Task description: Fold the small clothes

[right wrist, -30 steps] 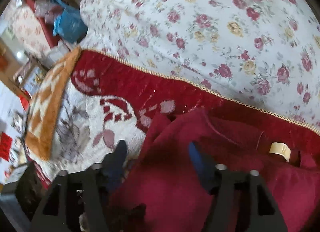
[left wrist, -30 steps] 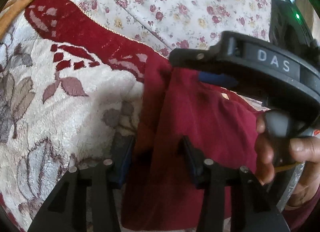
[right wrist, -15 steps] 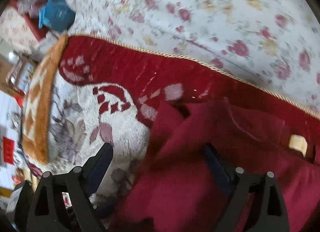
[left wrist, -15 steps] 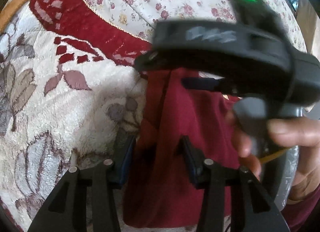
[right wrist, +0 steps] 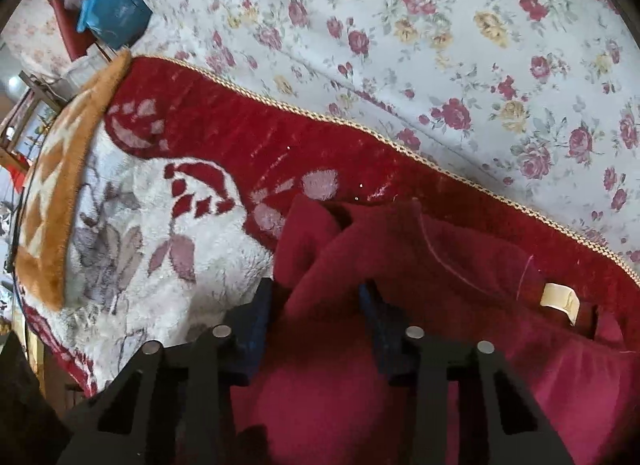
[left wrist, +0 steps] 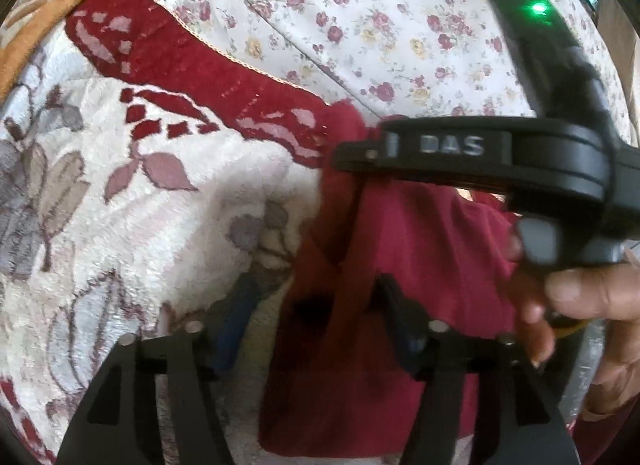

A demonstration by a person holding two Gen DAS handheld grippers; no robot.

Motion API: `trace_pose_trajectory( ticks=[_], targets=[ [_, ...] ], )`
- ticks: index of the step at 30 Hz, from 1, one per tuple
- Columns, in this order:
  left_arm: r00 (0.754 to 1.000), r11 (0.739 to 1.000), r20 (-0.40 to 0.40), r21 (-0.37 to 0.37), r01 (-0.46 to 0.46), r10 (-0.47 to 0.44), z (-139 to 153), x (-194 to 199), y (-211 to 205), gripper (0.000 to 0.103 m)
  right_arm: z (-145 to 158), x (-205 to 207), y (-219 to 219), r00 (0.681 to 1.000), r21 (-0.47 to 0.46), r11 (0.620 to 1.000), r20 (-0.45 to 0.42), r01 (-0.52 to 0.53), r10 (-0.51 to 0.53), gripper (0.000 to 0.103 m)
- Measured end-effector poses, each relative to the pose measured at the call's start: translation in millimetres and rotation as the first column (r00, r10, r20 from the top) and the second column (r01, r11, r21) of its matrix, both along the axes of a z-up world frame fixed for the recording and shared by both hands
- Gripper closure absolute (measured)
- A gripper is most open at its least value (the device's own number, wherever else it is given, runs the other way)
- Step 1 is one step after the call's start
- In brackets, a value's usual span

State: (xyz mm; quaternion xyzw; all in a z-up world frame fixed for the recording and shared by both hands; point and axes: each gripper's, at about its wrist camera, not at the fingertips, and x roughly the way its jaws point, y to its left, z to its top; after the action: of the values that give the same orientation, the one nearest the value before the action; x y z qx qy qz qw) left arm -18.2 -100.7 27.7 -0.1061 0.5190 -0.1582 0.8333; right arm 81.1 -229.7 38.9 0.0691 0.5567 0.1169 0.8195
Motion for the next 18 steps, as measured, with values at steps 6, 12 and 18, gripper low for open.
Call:
trace_pose_trajectory(
  ticks=[6,12,18],
  targets=[
    [1.0,1.0,0.002,0.009,0.002,-0.002,0.8,5.6,2.6,0.035,2.4,-3.4,-2.7,1.0,0.019,1.0,0.004,0.007,-0.007,0.059],
    [1.0,0.999,0.002,-0.031,0.023,-0.023,-1.8,13.9,0.3,0.018,8.8,-4.5,-2.8,1.0,0.043,0.999,0.012,-0.019,0.019,0.072],
    [0.999,0.998,-0.016,-0.049,0.029,-0.03,-7.5,16.1,-2.5,0.022,13.4,-5.5,-0.9,0.999,0.066,0.998,0.024,-0.025,0.024,0.078]
  ],
)
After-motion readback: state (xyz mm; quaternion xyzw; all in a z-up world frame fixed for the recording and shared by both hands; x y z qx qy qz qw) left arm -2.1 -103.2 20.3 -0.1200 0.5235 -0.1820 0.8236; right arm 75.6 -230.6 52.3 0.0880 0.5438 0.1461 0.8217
